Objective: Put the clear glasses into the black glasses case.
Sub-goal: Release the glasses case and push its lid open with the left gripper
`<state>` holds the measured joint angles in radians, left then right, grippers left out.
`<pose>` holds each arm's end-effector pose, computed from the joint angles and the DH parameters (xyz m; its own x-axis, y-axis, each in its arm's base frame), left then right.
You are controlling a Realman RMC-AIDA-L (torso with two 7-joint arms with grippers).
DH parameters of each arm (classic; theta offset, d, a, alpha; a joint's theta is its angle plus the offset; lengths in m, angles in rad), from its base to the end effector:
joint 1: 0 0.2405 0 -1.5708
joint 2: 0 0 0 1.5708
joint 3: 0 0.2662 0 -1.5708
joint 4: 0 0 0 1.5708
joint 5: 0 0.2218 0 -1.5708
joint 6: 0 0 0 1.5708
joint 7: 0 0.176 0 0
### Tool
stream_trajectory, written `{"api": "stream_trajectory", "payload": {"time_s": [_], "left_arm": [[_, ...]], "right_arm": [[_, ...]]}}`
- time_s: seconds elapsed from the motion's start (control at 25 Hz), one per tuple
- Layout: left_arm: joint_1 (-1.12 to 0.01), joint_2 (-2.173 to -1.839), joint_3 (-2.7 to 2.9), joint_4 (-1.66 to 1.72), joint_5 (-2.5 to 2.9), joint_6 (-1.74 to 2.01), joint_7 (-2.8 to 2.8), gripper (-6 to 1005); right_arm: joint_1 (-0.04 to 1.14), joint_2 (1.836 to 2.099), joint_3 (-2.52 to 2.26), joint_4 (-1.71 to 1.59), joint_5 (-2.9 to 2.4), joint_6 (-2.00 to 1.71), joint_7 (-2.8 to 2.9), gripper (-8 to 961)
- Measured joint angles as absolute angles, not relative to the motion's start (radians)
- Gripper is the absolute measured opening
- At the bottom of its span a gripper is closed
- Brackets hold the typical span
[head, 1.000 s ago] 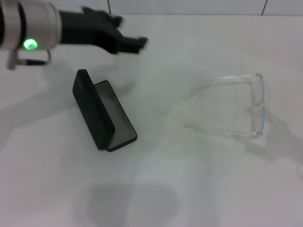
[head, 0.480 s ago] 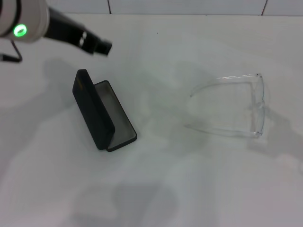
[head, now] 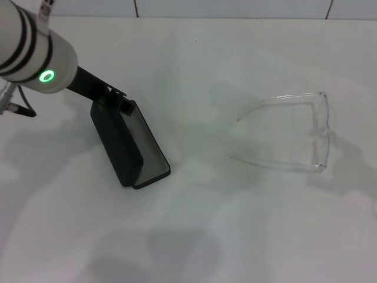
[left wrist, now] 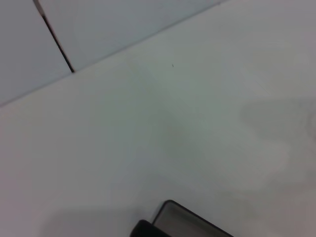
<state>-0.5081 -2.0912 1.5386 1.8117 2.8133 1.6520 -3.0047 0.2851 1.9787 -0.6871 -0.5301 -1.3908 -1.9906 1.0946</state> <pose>-0.1472 0.3599 0.0103 0.6812 0.7321 -0.0058 0.5389 -0.5068 -0.6728 0.2748 0.2745 0.0687 0.4758 0.0760 -0.8763 -0.3603 -0.8920 -0.2730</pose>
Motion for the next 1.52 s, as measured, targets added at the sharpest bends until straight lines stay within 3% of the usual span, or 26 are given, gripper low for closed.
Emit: {"api": "stream_trajectory", "payload": {"time_s": [1.52], "left_arm": [[-0.553, -2.095, 1.72, 1.651, 2.651, 1.512, -2.998, 682]], "right_arm": [[0.264, 1.976, -0.664, -0.506, -1.387, -1.988, 1.058, 871]]}}
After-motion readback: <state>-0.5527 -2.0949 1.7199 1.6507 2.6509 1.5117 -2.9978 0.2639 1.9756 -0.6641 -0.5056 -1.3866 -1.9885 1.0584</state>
